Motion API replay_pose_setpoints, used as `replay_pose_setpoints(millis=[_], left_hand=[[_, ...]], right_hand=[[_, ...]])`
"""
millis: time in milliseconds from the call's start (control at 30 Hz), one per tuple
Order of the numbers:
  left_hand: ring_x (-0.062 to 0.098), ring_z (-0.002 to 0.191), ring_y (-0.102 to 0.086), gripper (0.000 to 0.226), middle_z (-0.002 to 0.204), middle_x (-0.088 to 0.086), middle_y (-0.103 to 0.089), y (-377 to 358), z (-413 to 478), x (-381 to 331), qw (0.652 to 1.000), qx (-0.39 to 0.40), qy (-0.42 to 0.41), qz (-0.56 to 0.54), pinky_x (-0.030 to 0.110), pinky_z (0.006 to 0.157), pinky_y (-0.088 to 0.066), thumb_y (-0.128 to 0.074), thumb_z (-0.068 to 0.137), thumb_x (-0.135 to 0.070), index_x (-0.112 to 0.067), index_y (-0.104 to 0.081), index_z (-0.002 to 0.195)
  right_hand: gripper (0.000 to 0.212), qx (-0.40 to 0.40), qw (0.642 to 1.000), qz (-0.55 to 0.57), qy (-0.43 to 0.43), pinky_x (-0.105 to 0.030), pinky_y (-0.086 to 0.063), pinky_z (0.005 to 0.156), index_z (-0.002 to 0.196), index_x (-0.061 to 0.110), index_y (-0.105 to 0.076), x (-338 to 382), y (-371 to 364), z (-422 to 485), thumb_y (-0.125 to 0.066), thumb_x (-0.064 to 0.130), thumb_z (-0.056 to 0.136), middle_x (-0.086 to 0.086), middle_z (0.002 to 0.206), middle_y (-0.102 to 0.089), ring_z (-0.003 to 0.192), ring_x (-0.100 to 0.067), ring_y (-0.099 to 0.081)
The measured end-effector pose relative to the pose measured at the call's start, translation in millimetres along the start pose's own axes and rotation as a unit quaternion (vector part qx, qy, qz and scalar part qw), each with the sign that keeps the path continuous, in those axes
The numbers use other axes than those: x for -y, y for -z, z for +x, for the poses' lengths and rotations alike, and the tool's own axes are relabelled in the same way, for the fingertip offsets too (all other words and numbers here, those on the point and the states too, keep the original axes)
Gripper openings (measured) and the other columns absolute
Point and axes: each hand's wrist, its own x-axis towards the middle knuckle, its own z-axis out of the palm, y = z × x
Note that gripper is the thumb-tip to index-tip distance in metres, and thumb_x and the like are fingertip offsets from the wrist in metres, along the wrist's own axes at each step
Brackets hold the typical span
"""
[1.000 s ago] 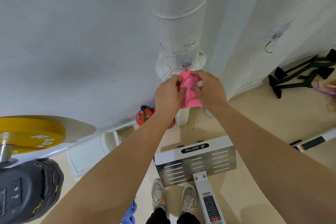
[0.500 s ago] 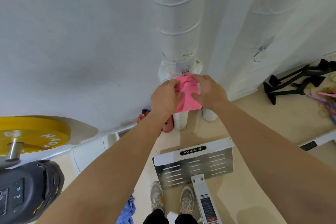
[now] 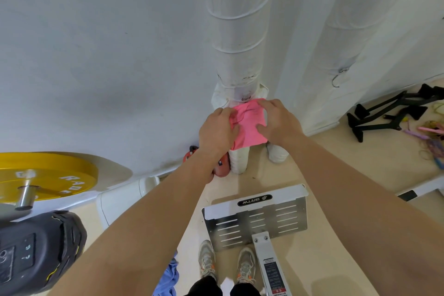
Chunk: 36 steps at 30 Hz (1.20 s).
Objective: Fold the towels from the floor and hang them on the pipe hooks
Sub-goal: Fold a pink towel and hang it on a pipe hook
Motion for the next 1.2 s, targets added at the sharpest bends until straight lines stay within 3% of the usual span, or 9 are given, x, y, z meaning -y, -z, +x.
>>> replay_pose_setpoints(millis=[167, 367, 467, 1000, 1200], left_hand=[[0.024, 0.11, -0.057, 0.042, 0.122, 0.003, -0.058, 15, -6, -4, 1.0, 0.023, -0.001, 0.013, 0.041, 0.085, -0.052, -0.06, 0.09, -0.035, -0.019, -0.057, 0.129], [0.03, 0.127, -0.046, 0.069, 0.138, 0.007, -0.049, 46, -30, -4, 0.985, 0.136, 0.031, 0.1, 0.045, 0.095, -0.045, -0.063, 0.086, -0.047, -0.019, -0.041, 0.145], [0.03, 0.13, -0.044, 0.076, 0.143, 0.008, -0.046, 60, -44, -6, 0.979, 0.151, 0.03, 0.132, 0.045, 0.097, -0.043, -0.061, 0.087, -0.056, -0.017, -0.037, 0.147], [0.03, 0.129, -0.045, 0.069, 0.144, 0.009, -0.044, 85, -62, 15, 0.981, 0.157, 0.023, 0.114, 0.046, 0.097, -0.045, -0.059, 0.091, -0.046, -0.016, -0.035, 0.148], [0.03, 0.131, -0.044, 0.071, 0.145, 0.008, -0.043, 98, -65, 45, 0.979, 0.174, -0.009, 0.104, 0.046, 0.098, -0.046, -0.058, 0.091, -0.046, -0.018, -0.031, 0.151]], right_hand=[[0.07, 0.023, 1.0, -0.013, -0.012, -0.046, -0.052, 0.09, 0.151, 0.023, -0.033, 7, 9, -11, -0.066, 0.027, 0.088, -0.008, 0.139, -0.042, 0.114, -0.032, -0.057], [0.067, 0.072, 0.994, -0.065, -0.044, -0.043, -0.051, 0.088, 0.148, 0.021, -0.036, 17, 19, -42, -0.065, 0.03, 0.088, -0.01, 0.135, -0.042, 0.115, -0.034, -0.056], [0.065, 0.08, 0.994, -0.061, -0.043, -0.045, -0.05, 0.09, 0.145, 0.019, -0.038, 26, 23, -55, -0.064, 0.03, 0.086, -0.012, 0.131, -0.043, 0.115, -0.036, -0.055], [0.066, 0.078, 0.991, -0.082, -0.074, -0.045, -0.048, 0.097, 0.146, 0.022, -0.038, 65, 26, -68, -0.064, 0.031, 0.086, -0.011, 0.136, -0.041, 0.121, -0.035, -0.052], [0.057, 0.074, 0.988, -0.099, -0.096, -0.045, -0.05, 0.09, 0.141, 0.019, -0.04, 98, 6, -79, -0.058, 0.029, 0.088, -0.011, 0.134, -0.042, 0.115, -0.036, -0.055]])
